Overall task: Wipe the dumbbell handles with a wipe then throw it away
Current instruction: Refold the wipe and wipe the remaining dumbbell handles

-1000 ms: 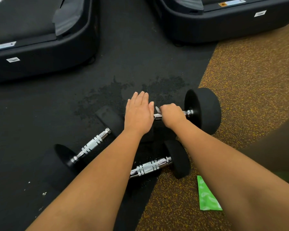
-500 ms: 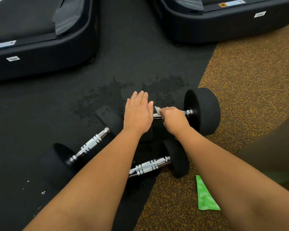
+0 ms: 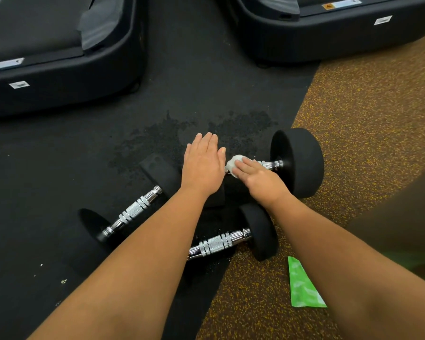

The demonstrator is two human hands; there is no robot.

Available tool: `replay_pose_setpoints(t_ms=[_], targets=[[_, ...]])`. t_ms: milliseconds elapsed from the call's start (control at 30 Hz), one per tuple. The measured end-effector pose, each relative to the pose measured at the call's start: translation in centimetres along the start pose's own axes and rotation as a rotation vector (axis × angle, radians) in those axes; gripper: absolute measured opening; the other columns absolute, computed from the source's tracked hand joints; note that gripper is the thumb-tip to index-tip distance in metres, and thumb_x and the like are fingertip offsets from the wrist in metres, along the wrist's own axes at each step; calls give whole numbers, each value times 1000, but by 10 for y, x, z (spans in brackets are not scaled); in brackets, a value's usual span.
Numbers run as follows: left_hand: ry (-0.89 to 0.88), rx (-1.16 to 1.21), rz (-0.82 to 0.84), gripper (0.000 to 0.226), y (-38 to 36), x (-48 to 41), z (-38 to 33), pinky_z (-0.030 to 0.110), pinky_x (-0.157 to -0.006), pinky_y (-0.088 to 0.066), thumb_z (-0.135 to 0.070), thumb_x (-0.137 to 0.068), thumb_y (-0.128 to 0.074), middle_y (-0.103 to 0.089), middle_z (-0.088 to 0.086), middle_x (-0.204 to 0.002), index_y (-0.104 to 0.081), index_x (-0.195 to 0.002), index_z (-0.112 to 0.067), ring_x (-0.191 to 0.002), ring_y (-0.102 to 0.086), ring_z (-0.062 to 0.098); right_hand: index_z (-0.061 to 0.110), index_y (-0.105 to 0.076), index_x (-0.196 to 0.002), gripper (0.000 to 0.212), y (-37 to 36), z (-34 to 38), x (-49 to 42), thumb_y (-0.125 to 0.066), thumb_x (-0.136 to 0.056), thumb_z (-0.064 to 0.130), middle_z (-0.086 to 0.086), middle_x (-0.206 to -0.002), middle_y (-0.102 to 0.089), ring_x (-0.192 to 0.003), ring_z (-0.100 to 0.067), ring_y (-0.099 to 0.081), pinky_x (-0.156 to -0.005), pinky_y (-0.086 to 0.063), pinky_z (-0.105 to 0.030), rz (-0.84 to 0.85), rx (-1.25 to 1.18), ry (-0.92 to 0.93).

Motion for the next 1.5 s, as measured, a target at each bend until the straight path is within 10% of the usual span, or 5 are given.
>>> replay_pose_setpoints(t_ms=[400, 933, 1100, 1233, 1500], targets=[[5, 5, 28, 50, 1, -1, 0, 45, -118, -20, -35, -102, -28, -33, 5, -152, -32, -145, -10, -145, -20, 24, 2, -73, -95, 56, 2, -4, 5, -88, -41, -7, -11, -105, -71, -100, -27, -68, -79, -56, -34, -46, 61, 108], [-5, -38, -8, 47, -4, -3, 1, 47, -110, -32, -34, -101, -28, -44, 5, -143, -41, -138, -8, -138, -33, 26, 6, -71, -104, 56, 8, -12, 0, -85, -50, 7, -5, -106, -69, -98, -22, -67, -85, -53, -28, 52, 237, 252], [3, -36, -9, 48, -5, -3, 1, 46, -114, -27, -34, -101, -28, -41, 5, -146, -39, -141, -9, -141, -28, 25, 0, -61, -119, 40, -9, -3, -16, -54, -79, 3, -8, -117, -62, -111, -26, -58, -98, -47, -34, 45, 283, 324], [-4, -30, -4, 48, -3, -2, 1, 46, -115, -26, -34, -101, -29, -40, 6, -148, -38, -141, -9, -142, -26, 25, 4, -70, -104, 42, 0, -2, -9, -76, -63, 2, -4, -105, -68, -99, -22, -65, -89, -53, -29, -46, 186, 227], [3, -21, 7, 49, -2, -1, 0, 45, -116, -23, -34, -102, -28, -37, 5, -150, -35, -143, -9, -144, -23, 25, 0, -66, -103, 31, -2, 5, -13, -57, -74, -7, -12, -103, -63, -97, -32, -59, -83, -52, -44, -11, -99, -43]])
Point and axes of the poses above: each hand's wrist, its own x-axis away from the middle knuckle, its own y-axis out of the back of the hand, z = x × y, the point moved 1 cm from there along -x, towards the middle knuckle
